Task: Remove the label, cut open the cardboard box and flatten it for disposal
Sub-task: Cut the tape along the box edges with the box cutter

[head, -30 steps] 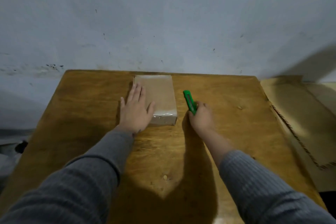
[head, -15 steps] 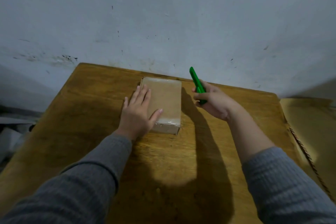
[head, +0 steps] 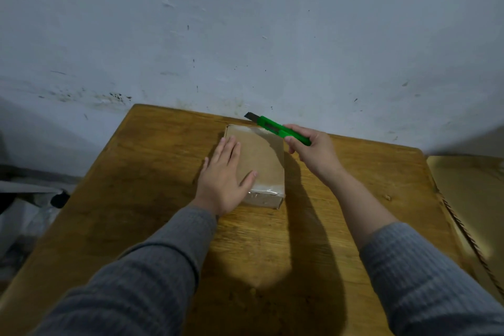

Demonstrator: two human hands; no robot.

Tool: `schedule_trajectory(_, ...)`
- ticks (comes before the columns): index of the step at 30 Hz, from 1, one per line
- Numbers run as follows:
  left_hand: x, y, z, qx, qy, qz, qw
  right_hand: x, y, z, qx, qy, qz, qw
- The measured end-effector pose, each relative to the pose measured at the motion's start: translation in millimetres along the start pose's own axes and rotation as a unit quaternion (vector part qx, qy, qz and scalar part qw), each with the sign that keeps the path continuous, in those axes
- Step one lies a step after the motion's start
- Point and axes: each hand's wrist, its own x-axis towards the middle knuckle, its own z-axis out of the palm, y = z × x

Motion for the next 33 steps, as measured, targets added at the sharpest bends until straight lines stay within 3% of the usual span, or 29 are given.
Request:
schedule_trajectory(3, 0.0, 1.6, -2.0, 0.0, -0.01, -0.006, 1.0, 12.4, -3.7, 6.2, -0.131, -0.015, -0.048, 0.99)
schedule_trajectory(8, -2.2, 4.6, -5.2, 0.005, -0.013, -0.012, 1.0, 32.8, -12.6, 11.5, -0.213, -0.046, -0.081, 0.972)
schedule_trajectory(22, -0.3, 3.4, -3.8, 0.014, -0.007, -0.008, 1.0, 49.7, -19.0, 6.4, -0.28, -0.088, -0.134, 0.947)
schedule_trajectory(33, -1.8, 3.4, -1.7, 0.031, 0.011, -0.012, 0.999, 58.0, -22.6, 2.8, -0.386, -0.1, -0.188, 0.897)
